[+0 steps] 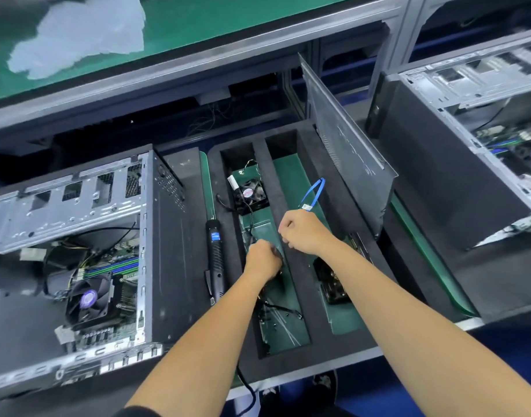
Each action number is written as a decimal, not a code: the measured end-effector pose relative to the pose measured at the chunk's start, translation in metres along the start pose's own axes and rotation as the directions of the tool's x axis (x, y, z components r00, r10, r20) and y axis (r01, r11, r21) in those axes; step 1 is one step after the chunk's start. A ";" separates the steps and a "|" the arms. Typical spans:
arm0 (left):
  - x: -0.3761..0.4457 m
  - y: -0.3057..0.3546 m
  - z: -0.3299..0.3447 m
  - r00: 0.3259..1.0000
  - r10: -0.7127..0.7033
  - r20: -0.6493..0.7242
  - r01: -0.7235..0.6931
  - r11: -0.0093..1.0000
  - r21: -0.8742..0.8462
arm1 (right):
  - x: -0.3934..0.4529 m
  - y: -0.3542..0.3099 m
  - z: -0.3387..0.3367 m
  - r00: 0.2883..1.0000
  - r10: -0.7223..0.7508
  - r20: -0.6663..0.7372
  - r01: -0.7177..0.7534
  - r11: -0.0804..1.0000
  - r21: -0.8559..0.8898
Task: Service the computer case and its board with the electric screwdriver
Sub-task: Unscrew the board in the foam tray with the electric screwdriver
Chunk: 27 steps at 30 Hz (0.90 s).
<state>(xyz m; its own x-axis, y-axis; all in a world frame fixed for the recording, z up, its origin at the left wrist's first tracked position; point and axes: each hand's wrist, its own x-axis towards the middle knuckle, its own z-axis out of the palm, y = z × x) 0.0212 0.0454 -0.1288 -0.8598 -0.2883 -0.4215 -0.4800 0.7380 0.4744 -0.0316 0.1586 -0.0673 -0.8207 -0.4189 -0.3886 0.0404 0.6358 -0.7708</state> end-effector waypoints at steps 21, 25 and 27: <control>-0.009 -0.017 -0.190 0.913 0.040 -0.407 -0.130 0.971 -0.198 | 0.023 -0.095 0.138 0.962 0.266 0.060 -0.251 0.950 -0.188; -0.013 -0.030 -0.196 0.897 0.055 -0.439 -0.215 0.921 -0.325 | 0.019 -0.096 0.145 0.967 0.252 0.029 -0.237 0.938 -0.253; -0.014 -0.032 -0.199 0.888 0.083 -0.452 -0.269 0.891 -0.365 | 0.016 -0.096 0.145 0.965 0.257 0.044 -0.245 0.951 -0.189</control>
<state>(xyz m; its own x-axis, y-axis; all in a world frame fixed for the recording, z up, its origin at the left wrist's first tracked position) 0.0140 -0.0954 0.0159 -0.8822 -0.4706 0.0141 -0.2603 0.5126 0.8182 0.0338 -0.0030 -0.0730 -0.7568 -0.2695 -0.5955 0.1313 0.8298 -0.5424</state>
